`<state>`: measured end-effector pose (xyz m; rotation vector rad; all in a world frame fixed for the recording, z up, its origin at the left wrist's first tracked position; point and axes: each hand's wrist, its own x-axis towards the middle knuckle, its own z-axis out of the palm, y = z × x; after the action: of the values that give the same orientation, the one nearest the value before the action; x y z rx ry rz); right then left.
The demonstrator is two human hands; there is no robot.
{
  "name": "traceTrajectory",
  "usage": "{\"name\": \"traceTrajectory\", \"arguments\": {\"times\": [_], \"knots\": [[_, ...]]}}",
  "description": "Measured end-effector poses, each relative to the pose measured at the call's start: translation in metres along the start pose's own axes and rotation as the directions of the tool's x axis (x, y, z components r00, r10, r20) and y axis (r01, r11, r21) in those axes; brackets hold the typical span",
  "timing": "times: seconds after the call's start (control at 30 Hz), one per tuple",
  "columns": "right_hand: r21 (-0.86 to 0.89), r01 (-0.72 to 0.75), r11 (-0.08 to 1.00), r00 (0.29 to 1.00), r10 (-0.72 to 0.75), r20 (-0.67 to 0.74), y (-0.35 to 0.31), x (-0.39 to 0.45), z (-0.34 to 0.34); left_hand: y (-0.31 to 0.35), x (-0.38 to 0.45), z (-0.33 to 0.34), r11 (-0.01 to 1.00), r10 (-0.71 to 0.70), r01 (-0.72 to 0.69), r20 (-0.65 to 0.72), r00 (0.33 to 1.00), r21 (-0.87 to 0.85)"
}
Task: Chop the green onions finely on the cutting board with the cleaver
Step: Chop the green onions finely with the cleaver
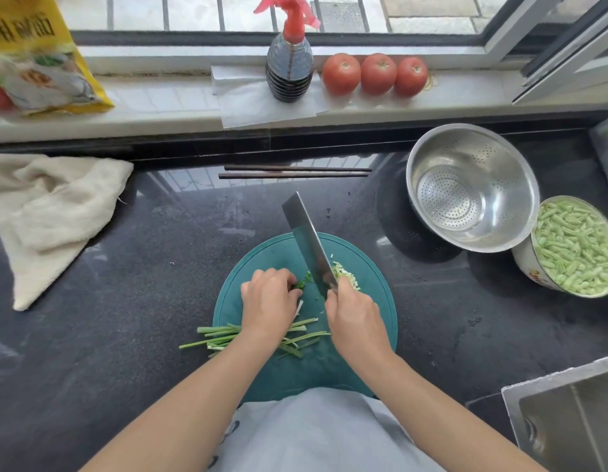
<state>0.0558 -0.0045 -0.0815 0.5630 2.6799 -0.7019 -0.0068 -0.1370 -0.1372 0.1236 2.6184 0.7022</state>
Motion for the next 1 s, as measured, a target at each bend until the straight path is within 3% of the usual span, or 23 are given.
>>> {"name": "traceTrajectory", "arguments": {"times": [0.13,0.37,0.67,0.9,1.0], "knots": [[-0.061,0.043,0.997,0.999,-0.041,0.026,0.004,-0.013,0.009,-0.013,-0.002,-0.001,0.997,0.035,-0.037,-0.026,0.999,-0.063],[-0.082,0.043,0.996,0.999,-0.041,0.032,-0.008,0.000,0.024,-0.005,0.004,0.000,0.998,0.014,-0.012,-0.036,0.999,0.068],[-0.042,0.052,0.998,0.998,-0.051,0.026,-0.015,0.023,0.010,-0.001,0.005,-0.002,0.996,-0.019,0.020,-0.014,1.000,0.090],[-0.049,-0.028,0.998,1.000,0.028,0.009,0.006,-0.006,0.001,-0.013,0.000,-0.005,0.990,-0.016,0.011,-0.032,0.999,-0.138],[-0.056,-0.020,0.998,1.000,0.021,0.006,0.007,-0.007,0.004,-0.009,-0.002,-0.006,0.989,-0.021,0.016,-0.035,0.999,-0.150]]}}
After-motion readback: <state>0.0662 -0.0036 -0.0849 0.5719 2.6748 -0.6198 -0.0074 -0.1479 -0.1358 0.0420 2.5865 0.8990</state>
